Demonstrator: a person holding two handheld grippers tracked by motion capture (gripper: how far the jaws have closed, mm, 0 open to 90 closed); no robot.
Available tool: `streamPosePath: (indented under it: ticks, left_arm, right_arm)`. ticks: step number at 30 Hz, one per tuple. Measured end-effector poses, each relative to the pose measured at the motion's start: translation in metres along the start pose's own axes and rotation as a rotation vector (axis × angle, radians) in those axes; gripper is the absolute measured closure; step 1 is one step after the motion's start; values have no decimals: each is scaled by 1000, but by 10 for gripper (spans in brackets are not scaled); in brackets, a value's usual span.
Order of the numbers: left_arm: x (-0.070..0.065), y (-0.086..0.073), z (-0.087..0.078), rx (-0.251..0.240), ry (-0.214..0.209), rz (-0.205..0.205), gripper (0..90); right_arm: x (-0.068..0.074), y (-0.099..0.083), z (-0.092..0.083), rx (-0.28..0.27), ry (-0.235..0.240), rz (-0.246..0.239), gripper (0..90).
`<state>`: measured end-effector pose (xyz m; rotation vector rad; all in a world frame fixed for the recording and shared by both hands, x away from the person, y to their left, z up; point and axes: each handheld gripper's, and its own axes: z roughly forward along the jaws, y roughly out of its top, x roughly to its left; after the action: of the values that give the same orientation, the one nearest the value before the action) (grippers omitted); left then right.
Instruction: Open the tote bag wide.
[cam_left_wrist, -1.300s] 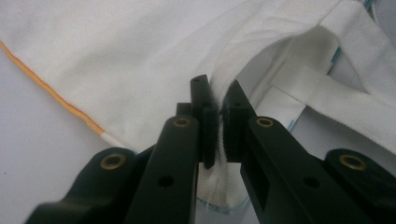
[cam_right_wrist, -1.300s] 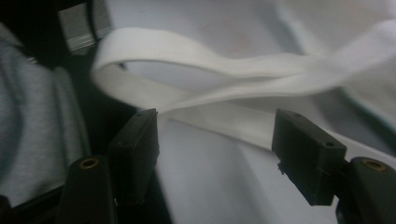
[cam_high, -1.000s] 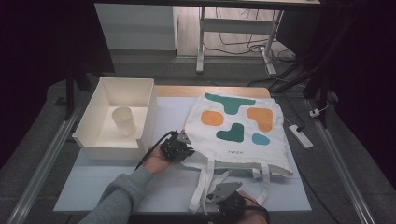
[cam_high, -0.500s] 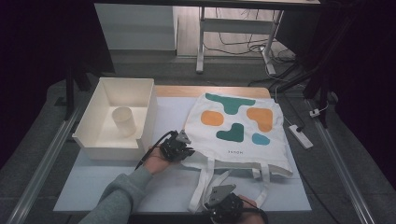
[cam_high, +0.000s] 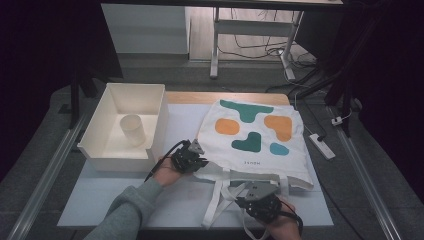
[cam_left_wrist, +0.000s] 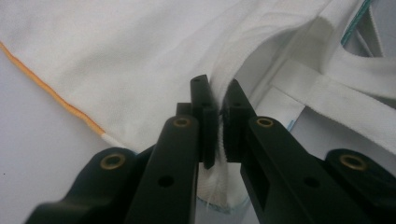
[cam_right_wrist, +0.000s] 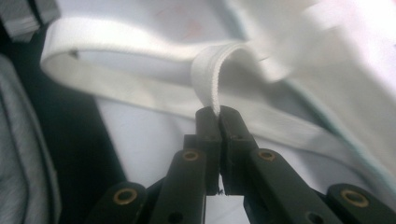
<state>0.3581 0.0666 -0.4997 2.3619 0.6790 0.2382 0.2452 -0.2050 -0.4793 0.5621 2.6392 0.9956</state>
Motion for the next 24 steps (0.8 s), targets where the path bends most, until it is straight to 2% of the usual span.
streamPosePath:
  ticks: [3, 12, 17, 20, 24]
  left_arm:
    - [0, 0, 1, 3, 0, 1, 857]
    - [0, 0, 2, 6, -4, 1, 857]
    - [0, 0, 2, 8, -5, 2, 857]
    - [1, 0, 2, 6, -6, 3, 857]
    - [2, 0, 1, -1, -8, -1, 857]
  right_arm:
    - [-6, -2, -4, -22, -34, 13, 876]
    - [-23, -2, -7, -47, -74, 42, 876]
    - [-31, 2, -9, -65, -96, 37, 876]
    - [-40, 8, -13, -81, -111, 36, 877]
    - [-56, 18, -15, -115, -117, 61, 877]
